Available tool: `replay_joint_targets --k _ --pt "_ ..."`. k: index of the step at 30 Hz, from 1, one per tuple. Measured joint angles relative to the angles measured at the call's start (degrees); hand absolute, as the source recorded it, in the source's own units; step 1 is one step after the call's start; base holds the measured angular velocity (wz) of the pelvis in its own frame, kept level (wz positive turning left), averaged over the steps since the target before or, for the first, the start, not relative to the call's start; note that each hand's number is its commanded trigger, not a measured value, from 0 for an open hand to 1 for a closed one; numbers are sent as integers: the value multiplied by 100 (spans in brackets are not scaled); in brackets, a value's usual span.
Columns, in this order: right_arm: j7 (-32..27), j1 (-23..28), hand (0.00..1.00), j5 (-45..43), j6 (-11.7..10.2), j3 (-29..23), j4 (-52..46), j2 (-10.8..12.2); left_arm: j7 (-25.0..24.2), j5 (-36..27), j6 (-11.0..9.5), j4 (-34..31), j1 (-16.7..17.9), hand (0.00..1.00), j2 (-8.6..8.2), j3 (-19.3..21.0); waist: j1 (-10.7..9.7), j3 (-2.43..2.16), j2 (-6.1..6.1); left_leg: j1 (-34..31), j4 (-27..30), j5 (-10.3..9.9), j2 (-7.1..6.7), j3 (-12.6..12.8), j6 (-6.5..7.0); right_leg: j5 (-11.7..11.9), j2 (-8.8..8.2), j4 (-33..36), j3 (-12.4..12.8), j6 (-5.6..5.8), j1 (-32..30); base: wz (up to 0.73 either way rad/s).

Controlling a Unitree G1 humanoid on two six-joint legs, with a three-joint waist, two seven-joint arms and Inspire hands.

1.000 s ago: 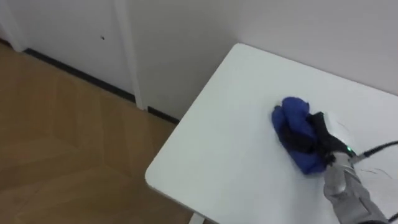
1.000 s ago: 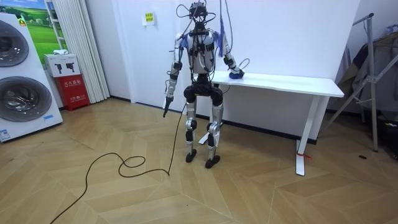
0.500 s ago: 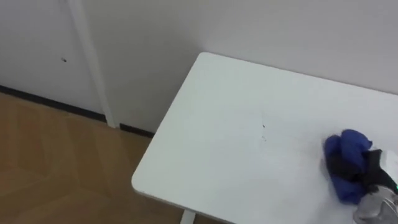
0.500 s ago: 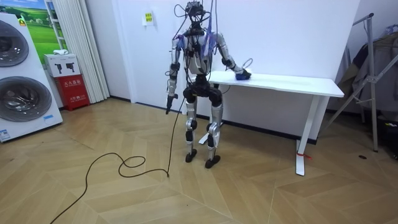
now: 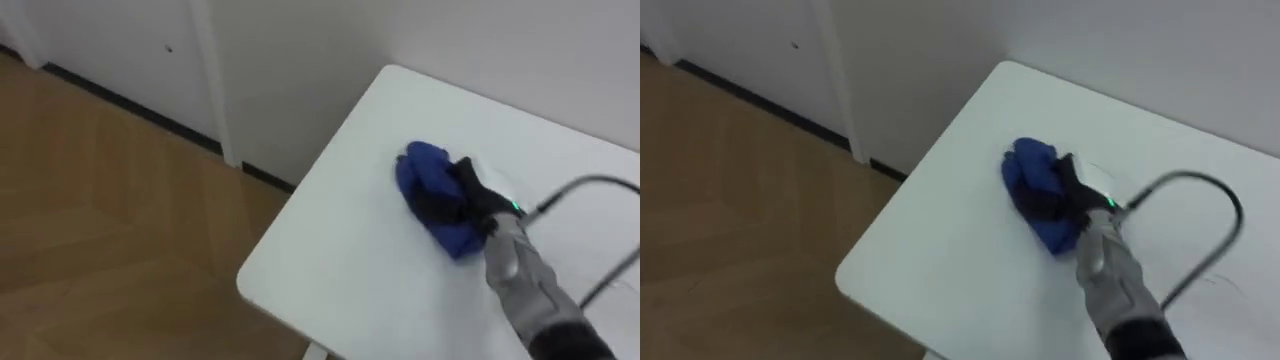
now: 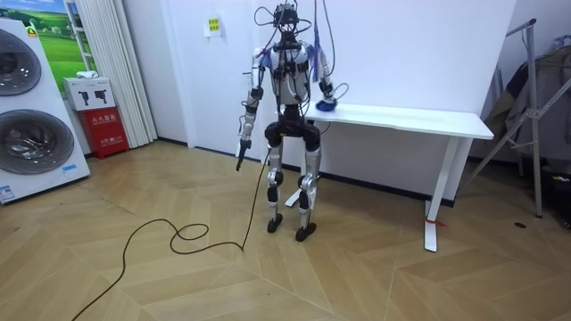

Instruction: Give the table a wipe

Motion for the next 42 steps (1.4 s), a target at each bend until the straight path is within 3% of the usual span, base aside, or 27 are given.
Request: replay_joint_targets --k 3,4,7,9,12,13,14,15,17,19,21,22,23,24,25,26,27,28,29,30,31,32,33,34,35,39,42 --pt "-373 401 100 161 -214 -644 359 -223 19 1 -145 -12 -55 0 64 92 -287 -9 -4 135 -19 -51 -6 159 78 -6 -2 7 46 10 109 -16" --pt "-503 498 100 255 -273 -878 563 -314 26 12 -246 -20 -77 0 64 96 -430 -48 17 150 -19 -104 -4 181 151 -18 8 16 34 31 119 -19" --pt "-713 849 100 478 -241 -1451 885 -534 20 250 -318 -27 -223 0 65 140 -622 -87 46 129 186 -292 26 315 176 -55 -10 126 10 90 141 -25" --pt "-786 1033 100 641 -177 -1510 951 -605 33 233 -313 -27 -300 0 79 127 -715 -120 107 113 453 -447 94 364 193 -125 -56 538 -76 130 34 -35" --pt "-838 1150 100 737 193 -1539 750 -547 125 224 -387 12 -428 0 160 -2 -656 -105 212 95 891 -659 368 655 210 -210 -326 2190 -102 186 -653 -49" --pt "-842 1113 100 737 408 -1460 603 -436 161 221 -431 61 -532 0 220 -130 -587 -106 236 37 1080 -721 485 769 184 -270 -544 2921 -29 160 -985 -53" --pt "-855 1005 100 724 713 -1388 472 -276 169 222 -532 154 -695 0 280 -236 -342 -91 288 -12 1240 -785 637 928 124 -332 -785 3329 117 143 -1239 -64" --pt "-876 895 100 722 852 -1279 445 -193 175 210 -604 256 -780 0 313 -288 -221 -92 313 -66 1330 -820 715 955 75 -333 -928 3402 182 145 -1332 -74" --pt "-771 229 100 692 1230 -636 273 97 201 166 -746 520 -1115 0 452 -476 102 -64 405 -444 1725 -935 1100 961 -163 -302 -1317 3053 432 197 -1461 -62" --pt "-479 -409 100 572 1269 84 138 310 147 159 -772 564 -1290 0 572 -478 368 -56 411 -823 1927 -945 1309 769 -401 -198 -1479 2366 523 336 -1461 -32" --pt "-71 -1013 100 341 992 423 88 359 136 150 -789 561 -1578 0 639 -513 464 4 331 -1243 1918 -776 1360 268 -557 76 -1567 1512 485 419 -1252 44" --pt "86 -1363 100 324 868 496 127 343 136 98 -793 519 -1714 0 721 -593 546 -6 255 -1475 1822 -594 1435 20 -754 340 -1538 1002 390 449 -1110 70" --pt "192 -1612 100 312 758 554 226 340 129 -9 -793 436 -1674 0 786 -574 661 -2 235 -1552 1681 -400 1618 -120 -1019 507 -1396 686 344 477 -1066 61" --pt "226 -1655 100 292 716 553 228 338 128 -19 -790 412 -1633 0 789 -524 680 -6 206 -1559 1594 -329 1719 -199 -1147 560 -1266 646 325 498 -1063 40" --pt "231 -1557 100 285 583 567 185 279 150 -101 -748 280 -1486 0 814 -415 686 -26 198 -1486 1394 -137 1940 -337 -1411 216 -1053 956 135 1066 -1066 42" --pt "239 -1266 100 253 548 565 198 167 133 -235 -700 147 -1263 0 772 -327 661 -19 219 -1400 1188 149 2227 -271 -1156 -99 -801 1362 43 787 -1161 44" --pt "145 -1010 100 227 450 510 120 119 106 -241 -685 100 -1114 0 758 -300 607 -18 170 -1382 1122 361 2323 -119 -931 -232 -721 1462 13 700 -1155 39" --pt "118 -595 100 180 277 340 -59 13 81 -208 -666 97 -768 0 691 -215 426 -9 123 -1372 1148 714 2427 121 -768 -451 -623 1484 -108 586 -1045 39" --pt "82 -241 100 208 181 91 -119 -127 71 -209 -595 107 -491 0 578 -105 198 26 55 -1418 1420 734 2403 324 -730 -559 -553 1492 -204 471 -920 43" --pt "39 -68 100 249 143 -54 -133 -193 54 -210 -566 110 -379 0 547 -78 56 26 63 -1475 1629 630 2330 359 -692 -596 -534 1445 -277 435 -822 51" --pt "-26 267 100 277 117 -367 -149 -297 -4 -158 -548 109 -200 0 526 -77 -137 24 55 -1523 2046 287 2074 401 -621 -632 -490 1332 -358 379 -658 44" --pt "-68 528 100 285 114 -743 -147 -389 -28 -168 -544 108 -102 0 493 -60 -248 18 79 -1567 2401 -79 1708 458 -608 -649 -440 1215 -413 346 -526 32" --pt "-114 641 100 330 113 -878 -139 -404 -28 -171 -545 105 -83 0 470 -55 -280 13 85 -1560 2511 -255 1494 477 -574 -646 -425 1167 -412 334 -489 13" --pt "-186 828 100 431 108 -1029 -134 -524 -29 -169 -546 90 -51 0 432 -81 -364 -20 149 -1514 2514 -542 1047 489 -430 -620 -373 1058 -412 308 -411 -6" --pt "-257 877 100 479 101 -1060 -133 -594 -24 -170 -547 50 -56 0 411 -83 -350 -28 213 -1392 2345 -667 797 553 -243 -591 -329 987 -375 292 -368 -15" --pt "-383 583 100 354 232 -889 -147 -463 140 -266 -547 9 -255 0 225 -136 -100 -46 387 -816 1561 -686 737 652 -344 -407 -183 790 94 291 -411 -76" --pt "-284 114 100 288 784 -296 -507 -147 330 -301 -450 -17 -561 0 183 -218 254 -61 343 -642 996 -486 722 942 -380 -178 -150 722 407 208 -751 -106"
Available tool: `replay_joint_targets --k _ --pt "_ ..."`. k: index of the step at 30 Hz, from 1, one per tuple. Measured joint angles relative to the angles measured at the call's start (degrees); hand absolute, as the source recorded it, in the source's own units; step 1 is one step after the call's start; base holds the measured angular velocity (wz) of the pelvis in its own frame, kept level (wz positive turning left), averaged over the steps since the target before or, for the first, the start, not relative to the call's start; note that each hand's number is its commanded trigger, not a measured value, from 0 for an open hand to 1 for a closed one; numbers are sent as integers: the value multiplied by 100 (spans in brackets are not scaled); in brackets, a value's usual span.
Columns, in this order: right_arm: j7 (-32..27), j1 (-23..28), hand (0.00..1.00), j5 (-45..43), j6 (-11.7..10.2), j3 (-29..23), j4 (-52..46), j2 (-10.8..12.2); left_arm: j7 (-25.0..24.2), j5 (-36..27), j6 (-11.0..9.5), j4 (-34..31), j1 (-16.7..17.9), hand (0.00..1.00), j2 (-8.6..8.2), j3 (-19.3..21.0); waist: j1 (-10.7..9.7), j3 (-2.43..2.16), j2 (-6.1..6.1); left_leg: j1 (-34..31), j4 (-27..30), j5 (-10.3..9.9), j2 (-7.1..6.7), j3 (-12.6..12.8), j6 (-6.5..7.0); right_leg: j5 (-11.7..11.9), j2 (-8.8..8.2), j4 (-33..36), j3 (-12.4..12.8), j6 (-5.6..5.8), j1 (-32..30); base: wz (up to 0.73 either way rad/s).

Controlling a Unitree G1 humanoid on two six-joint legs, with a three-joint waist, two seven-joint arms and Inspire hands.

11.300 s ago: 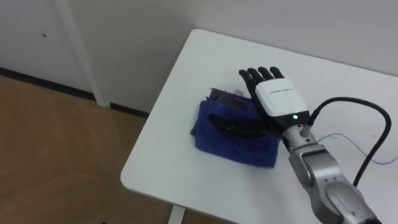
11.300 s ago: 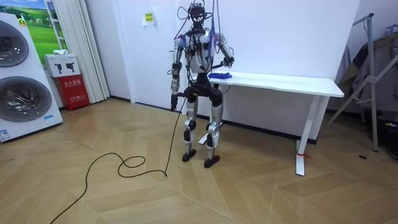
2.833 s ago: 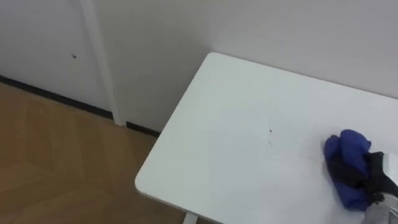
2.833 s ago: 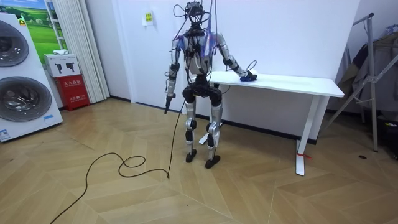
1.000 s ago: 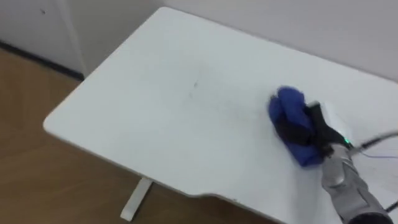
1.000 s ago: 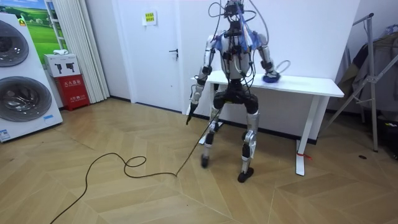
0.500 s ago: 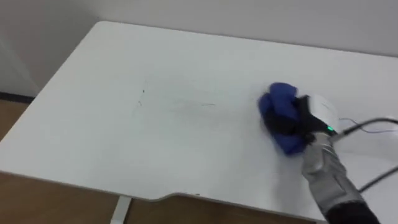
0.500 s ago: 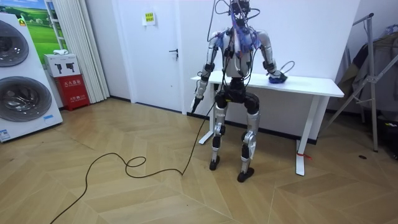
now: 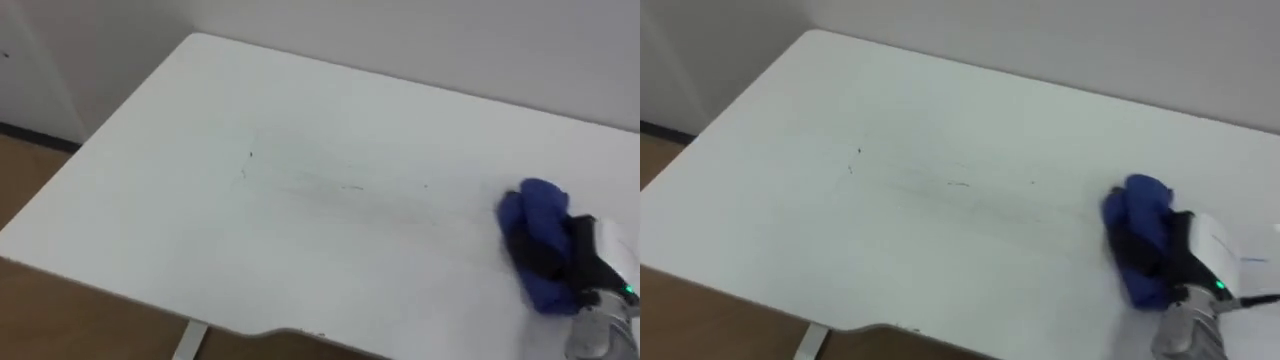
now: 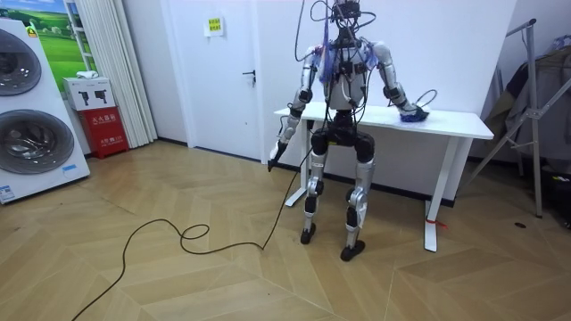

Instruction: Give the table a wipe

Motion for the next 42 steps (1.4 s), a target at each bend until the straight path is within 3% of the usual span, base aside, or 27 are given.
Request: replay_joint_targets --k 2,4,6,9,10,11,13,14,15,16,17,18,21,22,24,25,26,29,31,36,38,39,41,42 --pt "-13 103 100 147 5 -62 45 -68 2 -1 -45 -174 -64 0 7 -121 -106 -27 29 10 27 -1 -4 -30 0 -21 -1 -4 -8 -3 75 0" --pt "-14 102 100 222 118 -40 7 -80 -4 12 -42 -224 -213 0 8 -287 -68 -40 49 10 60 1 -1 -31 2 -18 5 16 35 -10 66 -4" --pt "-3 -43 100 263 388 101 -34 -64 -5 48 -32 -249 -324 0 6 -513 -10 -42 47 33 57 15 1 -25 9 -5 7 43 76 -29 53 -16" --pt "212 -516 100 284 1072 491 -276 115 -21 105 64 -232 -434 0 -44 -827 319 -48 62 57 11 19 54 20 1 41 71 93 335 -90 -88 -49" --pt "426 -811 100 222 1368 913 -551 203 -51 102 124 -225 -437 0 -50 -928 485 -53 56 27 -18 25 83 24 -9 74 88 191 421 -143 -249 -65" --pt "653 -1199 100 70 1456 1407 -748 335 -90 102 167 -194 -457 0 -67 -933 587 -50 56 -35 -48 47 104 25 -35 99 119 231 481 -187 -381 -52" --pt "905 -1884 100 -69 1392 1941 -727 499 -237 102 205 -115 -512 0 -70 -935 710 -38 53 -69 -43 78 104 -43 -40 110 147 223 499 -202 -440 6" --pt "1029 -2225 100 -53 1266 2039 -676 520 -315 90 203 -80 -532 0 -71 -936 871 6 81 -42 -51 96 92 -89 -38 108 146 211 469 -198 -430 25" --pt "1043 -2364 100 -30 1225 2059 -672 522 -341 89 199 -73 -510 0 -66 -932 979 13 93 -53 -54 96 83 -128 -38 104 142 201 433 -192 -418 45" --pt "1039 -2603 100 19 1152 2056 -604 517 -377 95 214 -43 -442 0 -28 -919 1032 34 112 -114 -52 107 36 -312 -32 89 119 124 253 -168 -348 70" --pt "1036 -2730 100 29 1097 1996 -538 506 -391 110 257 -38 -295 0 -9 -875 1037 11 65 -155 -68 126 -17 -472 -19 59 80 112 65 -124 -304 81" --pt "1036 -2736 100 31 1070 1929 -533 502 -399 112 267 -39 -196 0 -11 -836 1031 16 55 -162 -71 128 -46 -553 -16 48 64 106 -24 -106 -263 75" --pt "1016 -2518 100 58 896 1741 -31 344 -412 126 392 -32 132 0 -9 -630 932 30 14 -163 -67 144 -121 -743 11 37 13 97 -311 -88 -85 64" --pt "1024 -2288 100 35 812 1497 369 249 -412 234 390 20 161 0 -22 -511 833 12 -32 -165 -63 165 -176 -758 43 23 -29 103 -309 -66 -1 75" --pt "760 -1720 100 -12 548 1095 519 101 -406 259 322 97 214 0 -25 -324 713 27 -18 -136 -88 193 -229 -644 89 7 -86 125 -194 -39 63 37" --pt "630 -1516 100 -4 374 954 618 20 -390 254 270 98 271 0 -23 -266 648 32 -53 -88 -91 194 -261 -556 91 -33 -131 105 -160 26 89 -19" --pt "522 -1354 100 -2 230 737 682 -16 -386 257 226 93 292 0 -23 -234 486 35 -72 -52 -89 193 -273 -543 91 -33 -139 63 -163 31 137 -20" --pt "310 -927 100 175 35 390 850 -193 -367 270 16 70 108 0 -20 -182 201 19 -122 -5 -86 188 -276 -448 96 -35 -138 9 -137 35 199 -8" --pt "246 -658 100 201 18 237 868 -225 -367 271 -89 5 -38 0 -16 -187 88 6 -128 70 -80 171 -265 -399 111 -42 -135 13 -108 47 261 -15" --pt "172 -453 100 320 182 132 812 -273 -351 270 -126 -207 -274 0 1 -607 74 -30 -47 48 103 7 -234 -359 90 -60 -109 44 27 70 266 -23" --pt "187 -697 100 378 643 281 731 -179 -359 277 -38 -208 -331 0 -11 -887 331 -35 21 96 106 4 -186 -253 91 -70 -80 61 269 87 154 -49" --pt "216 -816 100 388 766 357 727 -157 -366 281 -8 -202 -342 0 -19 -929 396 -27 37 94 105 6 -170 -239 91 -56 -62 62 331 86 116 -66" --pt "524 -1328 100 365 1291 828 403 63 -394 337 176 -192 -323 0 -54 -935 687 -32 52 40 54 26 -143 -243 92 61 5 181 533 -62 -166 -68" --pt "630 -1464 100 359 1386 1039 260 129 -408 336 229 -180 -333 0 -56 -925 745 -32 54 -7 51 40 -131 -243 95 83 27 213 585 -95 -242 -50"
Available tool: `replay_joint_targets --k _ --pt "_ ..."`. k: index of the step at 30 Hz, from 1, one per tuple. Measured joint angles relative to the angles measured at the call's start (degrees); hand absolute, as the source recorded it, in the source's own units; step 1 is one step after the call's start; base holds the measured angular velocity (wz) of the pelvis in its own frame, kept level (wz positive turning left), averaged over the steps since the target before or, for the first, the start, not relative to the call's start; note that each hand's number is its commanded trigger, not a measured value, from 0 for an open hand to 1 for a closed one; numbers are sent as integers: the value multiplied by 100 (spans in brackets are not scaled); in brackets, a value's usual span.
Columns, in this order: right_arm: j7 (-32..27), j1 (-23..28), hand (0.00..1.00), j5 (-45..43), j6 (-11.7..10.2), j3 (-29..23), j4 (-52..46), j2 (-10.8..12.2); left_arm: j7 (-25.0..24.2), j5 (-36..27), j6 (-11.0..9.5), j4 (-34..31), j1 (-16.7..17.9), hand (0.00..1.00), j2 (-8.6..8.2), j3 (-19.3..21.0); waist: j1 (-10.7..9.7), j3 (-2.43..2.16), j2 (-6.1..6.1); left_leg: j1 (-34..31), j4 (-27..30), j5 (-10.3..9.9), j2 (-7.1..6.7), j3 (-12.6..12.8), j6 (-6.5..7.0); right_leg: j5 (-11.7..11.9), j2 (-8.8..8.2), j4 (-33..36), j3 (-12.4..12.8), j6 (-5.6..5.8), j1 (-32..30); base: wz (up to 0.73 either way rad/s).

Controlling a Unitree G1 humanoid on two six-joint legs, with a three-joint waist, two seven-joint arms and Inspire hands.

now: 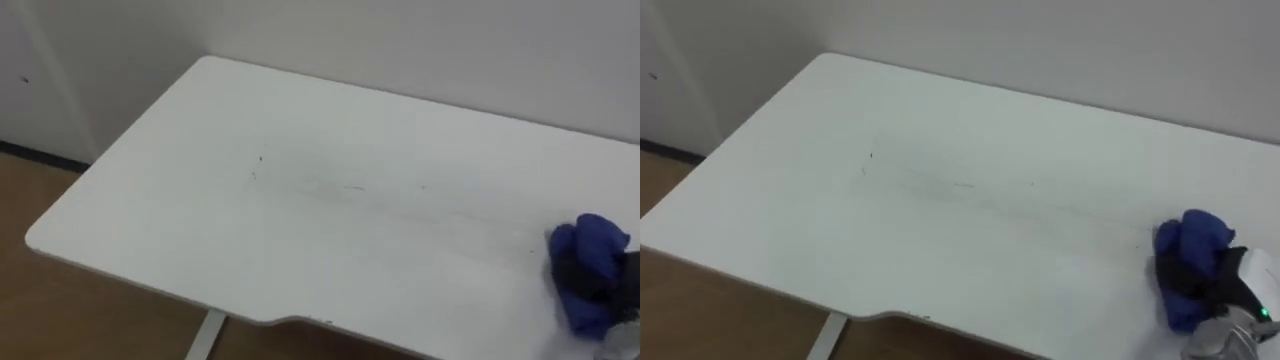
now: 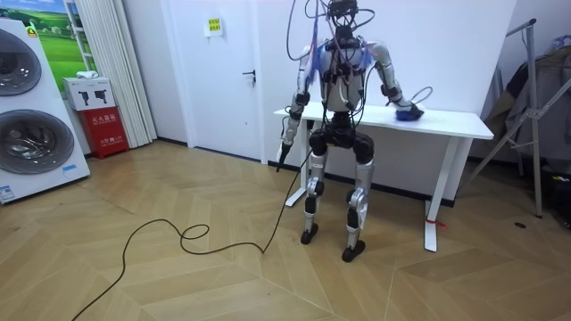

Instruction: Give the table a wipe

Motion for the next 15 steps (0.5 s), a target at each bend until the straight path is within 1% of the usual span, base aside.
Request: replay_joint_targets --k 1,2,3,4,5,6,7,8,9,10,11,12,13,14,15 --pt "201 -277 100 -51 168 494 -380 150 -32 -9 75 51 -23 0 -1 3 124 -1 -1 -77 -23 45 20 1 7 34 32 37 64 -54 -111 -20" --pt "356 -671 100 -222 160 948 -481 267 -43 -15 107 99 -23 0 3 4 224 9 3 -99 -44 71 39 -24 -9 51 66 18 67 -82 -194 -5" --pt "452 -857 100 -262 122 1110 -482 313 -50 -17 115 105 -23 0 6 3 265 21 -1 -112 -53 80 39 -56 -19 52 77 10 68 -83 -202 18" --pt "593 -1113 100 -365 10 1231 -477 332 -81 -16 139 75 -6 0 4 6 447 33 9 -115 -69 92 32 -107 -24 45 84 0 45 -80 -196 34" --pt "650 -1296 100 -375 -62 1281 -477 332 -98 -16 158 88 58 0 13 21 605 37 4 -119 -111 147 3 -200 -18 27 61 -22 -55 -68 -164 44" --pt "665 -1362 100 -376 -92 1280 -473 330 -102 -16 190 105 102 0 16 33 620 41 -1 -127 -116 154 -22 -290 -13 19 45 -42 -156 -59 -120 63" --pt "665 -1409 100 -372 -134 1279 -428 311 -104 -16 234 151 206 0 31 77 627 37 -27 -126 -139 163 -59 -417 -5 5 28 -96 -316 -36 -25 65" --pt "665 -1446 100 -372 -205 1277 -220 292 -102 -16 263 211 328 0 42 172 623 53 -19 -122 -140 162 -76 -517 -5 -3 22 -105 -447 -23 35 60" --pt "665 -1422 100 -373 -226 1267 -122 265 -102 -27 276 228 424 0 45 202 601 56 -29 -120 -140 162 -87 -575 -4 -5 22 -114 -497 -21 74 61" --pt "661 -1246 100 -375 -267 1188 55 182 -104 -34 283 233 485 0 47 253 500 61 -48 -118 -140 162 -128 -700 -3 -11 7 -149 -633 -11 181 66" --pt "645 -966 100 -364 -350 967 300 90 -119 -24 281 258 549 0 46 290 470 63 -50 -105 -138 162 -162 -713 1 -31 -22 -168 -687 22 258 62" --pt "580 -801 100 -255 -500 775 434 57 -130 -25 279 270 569 0 45 311 463 64 -49 -93 -135 160 -174 -695 7 -39 -40 -174 -725 35 292 35" --pt "371 -471 100 -162 -717 476 371 -21 -157 -18 259 283 651 0 40 370 370 60 -40 -85 -119 155 -200 -653 22 -62 -77 -174 -752 71 330 12" --pt "238 -340 100 -155 -848 264 483 -124 -154 -22 230 281 702 0 39 444 220 66 -50 -87 -104 144 -201 -532 40 -79 -98 -166 -757 98 338 6" --pt "157 -288 100 -159 -900 152 564 -164 -146 -24 226 281 713 0 45 476 114 66 -48 -94 -91 133 -202 -466 58 -94 -113 -155 -769 119 341 6"
